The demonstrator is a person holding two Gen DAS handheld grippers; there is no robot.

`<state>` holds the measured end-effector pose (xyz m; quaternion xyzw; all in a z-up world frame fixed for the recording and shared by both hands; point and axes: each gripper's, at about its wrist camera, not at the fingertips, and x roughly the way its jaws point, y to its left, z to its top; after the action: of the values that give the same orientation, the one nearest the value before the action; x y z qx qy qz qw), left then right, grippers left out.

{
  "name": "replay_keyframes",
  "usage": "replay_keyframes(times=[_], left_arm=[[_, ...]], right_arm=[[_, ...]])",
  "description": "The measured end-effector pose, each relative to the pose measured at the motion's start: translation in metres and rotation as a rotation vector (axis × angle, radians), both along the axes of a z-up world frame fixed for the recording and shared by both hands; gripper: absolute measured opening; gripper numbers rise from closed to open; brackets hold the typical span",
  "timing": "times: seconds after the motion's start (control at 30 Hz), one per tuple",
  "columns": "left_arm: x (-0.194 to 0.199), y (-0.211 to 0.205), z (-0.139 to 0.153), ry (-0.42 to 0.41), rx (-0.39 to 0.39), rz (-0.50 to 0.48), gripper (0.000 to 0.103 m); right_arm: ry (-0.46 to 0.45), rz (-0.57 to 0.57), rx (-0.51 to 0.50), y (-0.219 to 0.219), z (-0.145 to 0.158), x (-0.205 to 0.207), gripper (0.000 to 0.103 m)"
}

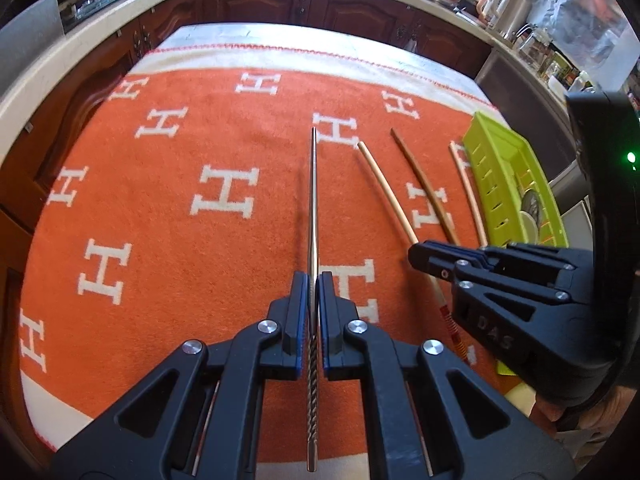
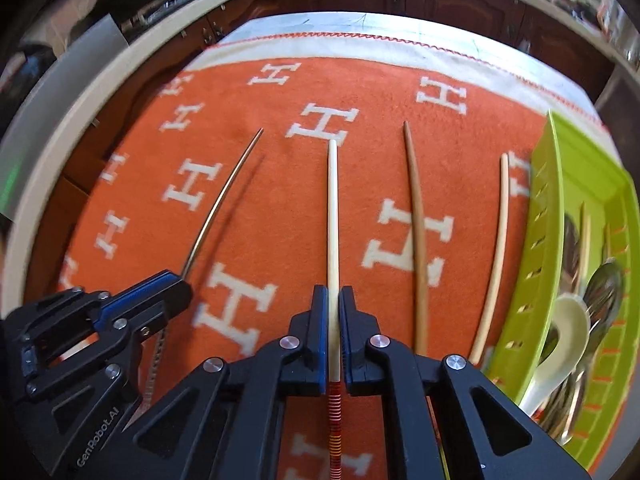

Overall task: Organize utensils
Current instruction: 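Carry both chopsticks into the green tray and open both tools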

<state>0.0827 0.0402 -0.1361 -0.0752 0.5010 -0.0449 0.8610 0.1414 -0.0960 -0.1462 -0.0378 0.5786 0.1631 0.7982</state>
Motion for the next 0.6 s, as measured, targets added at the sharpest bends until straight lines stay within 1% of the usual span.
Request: replay_keyframes(times=[0.13,0.17,0.2,0.27,0.4,0.53,0.6], left_arm=[[-0.008,-0.003,0.017,-0.036,0.002,-0.01,0.004],[-0.01,-0.005,0.02,-0.04,0.002,-0.015,0.004],[-0.01,-0.005,0.022,-0.043,0.001,-0.019,0.004],[-0.013,-0.011,0.03,-0.05,-0.004,-0.035,0.003],[-0.016,-0.029,0.048,-0.065,-0.024,-0.089,0.003],[-0.014,-0.061,0.076,-0.1,-0.064,-0.169,0.003],[-0.012,-0.077,0.086,-0.112,-0.076,-0.201,0.003]], right_arm=[[0.009,-0.043,0.149,-0.021,0.021,-0.009,0.005],[0.014,-0.061,0.198,-0.03,0.028,-0.012,0.005],[0.007,-0.076,0.226,-0.038,0.036,-0.015,0.005],[-0.017,-0.103,0.248,-0.053,0.052,-0.022,0.005],[-0.092,-0.187,0.299,-0.094,0.094,-0.036,0.005],[-0.162,-0.274,0.313,-0.139,0.128,-0.047,0.005],[-0.193,-0.316,0.303,-0.159,0.139,-0.052,0.005]])
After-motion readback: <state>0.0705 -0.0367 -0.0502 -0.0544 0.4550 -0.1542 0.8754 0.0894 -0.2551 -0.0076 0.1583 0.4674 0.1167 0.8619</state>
